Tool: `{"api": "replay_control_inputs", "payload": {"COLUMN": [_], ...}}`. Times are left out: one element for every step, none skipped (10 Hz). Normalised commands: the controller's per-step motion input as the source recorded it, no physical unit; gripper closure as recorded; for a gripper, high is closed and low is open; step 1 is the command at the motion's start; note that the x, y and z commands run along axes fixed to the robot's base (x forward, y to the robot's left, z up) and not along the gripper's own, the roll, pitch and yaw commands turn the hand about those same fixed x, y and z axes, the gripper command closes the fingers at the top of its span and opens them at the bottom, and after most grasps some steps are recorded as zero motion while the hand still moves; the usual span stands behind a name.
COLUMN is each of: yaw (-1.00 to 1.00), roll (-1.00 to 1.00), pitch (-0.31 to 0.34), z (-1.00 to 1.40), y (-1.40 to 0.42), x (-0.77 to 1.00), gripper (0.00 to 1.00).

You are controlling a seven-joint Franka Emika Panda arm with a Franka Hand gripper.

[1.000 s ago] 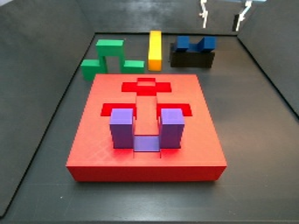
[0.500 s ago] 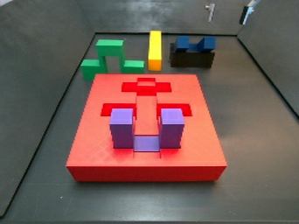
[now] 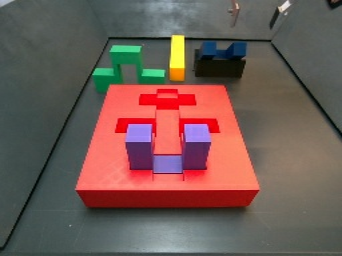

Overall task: Pick up the blue object. Move up. Place the blue object on the fixture. Regrasp the blue object. Move to above the board. Insert the blue object.
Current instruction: Regrasp the blue object.

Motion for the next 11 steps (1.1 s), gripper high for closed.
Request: {"api": "replay_control_inputs", "payload": {"yaw": [-0.16, -0.16, -0.06, 0.00, 0.00, 0.00, 0.09, 0.16, 0.20, 0.45, 0.54], "roll": [1.00, 1.00, 1.00, 1.00, 1.00, 1.00, 1.00, 1.00, 1.00, 0.61, 0.44], "pitch": [0.031, 0.049, 0.000, -0.031, -0.117, -0.069, -0.020, 0.000, -0.014, -0.146, -0.151], "z": [0.01, 0.00, -0.17, -0.08, -0.09, -0.12, -0.18, -0.21, -0.21, -0.03, 0.00], "y": [-0.21, -0.33, -0.54, -0.46, -0.35, -0.11, 0.00, 0.05, 0.01, -0.04, -0.03], "x": [-0.35, -0.16, 0.13, 0.32, 0.25, 0.00, -0.14, -0.07, 0.00, 0.41, 0.44], "gripper": [0.00, 0.00, 0.00, 0.00, 0.00, 0.00, 0.00, 0.00, 0.00, 0.00, 0.00]}}
